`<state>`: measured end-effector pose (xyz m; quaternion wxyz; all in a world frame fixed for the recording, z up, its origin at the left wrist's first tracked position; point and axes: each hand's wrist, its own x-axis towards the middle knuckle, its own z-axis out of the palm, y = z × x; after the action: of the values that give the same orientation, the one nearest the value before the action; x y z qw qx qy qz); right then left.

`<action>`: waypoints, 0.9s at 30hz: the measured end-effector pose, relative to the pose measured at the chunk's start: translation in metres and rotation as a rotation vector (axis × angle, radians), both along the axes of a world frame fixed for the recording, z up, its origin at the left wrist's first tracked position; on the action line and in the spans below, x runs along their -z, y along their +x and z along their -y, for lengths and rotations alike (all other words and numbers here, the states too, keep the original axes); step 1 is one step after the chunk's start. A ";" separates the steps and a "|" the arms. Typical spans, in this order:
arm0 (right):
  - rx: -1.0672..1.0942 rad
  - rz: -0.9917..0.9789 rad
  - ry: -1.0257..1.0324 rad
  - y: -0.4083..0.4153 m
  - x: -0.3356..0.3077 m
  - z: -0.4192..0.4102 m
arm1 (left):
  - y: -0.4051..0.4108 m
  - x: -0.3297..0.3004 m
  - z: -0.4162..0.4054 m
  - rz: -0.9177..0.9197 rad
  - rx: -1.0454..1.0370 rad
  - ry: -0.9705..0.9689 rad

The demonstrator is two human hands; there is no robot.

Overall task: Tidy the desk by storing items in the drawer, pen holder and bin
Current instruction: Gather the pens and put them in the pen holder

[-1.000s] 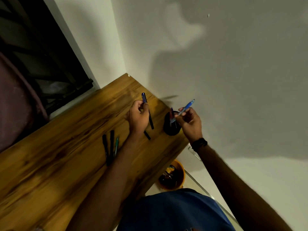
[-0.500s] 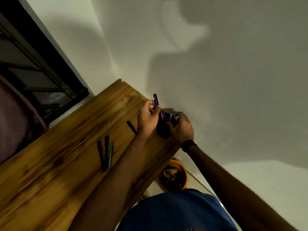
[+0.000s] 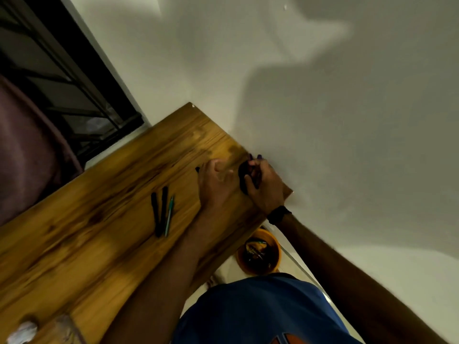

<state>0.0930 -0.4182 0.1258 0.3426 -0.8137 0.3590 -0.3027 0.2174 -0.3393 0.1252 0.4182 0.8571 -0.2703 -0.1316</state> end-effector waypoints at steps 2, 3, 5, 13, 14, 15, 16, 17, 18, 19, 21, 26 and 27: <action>-0.103 -0.054 0.005 0.012 0.003 -0.014 | 0.014 0.010 -0.024 0.035 -0.069 0.053; -0.149 -0.099 0.011 0.019 0.006 -0.022 | 0.020 0.014 -0.037 0.038 -0.108 0.078; -0.241 -0.214 0.056 0.035 0.014 -0.037 | 0.031 0.021 -0.065 0.028 -0.182 0.124; -0.273 -0.643 0.106 0.107 0.039 -0.055 | 0.060 0.040 -0.148 0.110 -0.268 0.340; -0.256 -0.670 0.093 0.111 0.041 -0.053 | 0.062 0.043 -0.154 0.111 -0.275 0.368; -0.252 -0.684 0.090 0.115 0.042 -0.053 | 0.064 0.045 -0.161 0.109 -0.278 0.394; -0.259 -0.685 0.102 0.117 0.043 -0.053 | 0.065 0.047 -0.166 0.110 -0.273 0.418; -0.273 -0.684 0.111 0.119 0.045 -0.053 | 0.067 0.049 -0.169 0.106 -0.259 0.436; -0.286 -0.692 0.101 0.122 0.046 -0.055 | 0.068 0.050 -0.172 0.101 -0.233 0.447; -0.291 -0.711 0.078 0.123 0.047 -0.058 | 0.070 0.052 -0.174 0.099 -0.194 0.457; -0.293 -0.753 0.047 0.124 0.048 -0.063 | 0.071 0.055 -0.174 0.131 -0.102 0.489; -0.279 -0.737 0.164 0.118 0.050 -0.071 | 0.069 0.054 -0.160 0.191 -0.022 0.611; -0.268 -0.709 0.218 0.116 0.053 -0.072 | 0.069 0.053 -0.156 0.176 -0.031 0.636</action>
<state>0.2093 -0.3466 0.0732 0.3180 -0.8664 0.3757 0.0844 0.2865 -0.1833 0.0719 0.1064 0.9570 -0.2375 -0.1283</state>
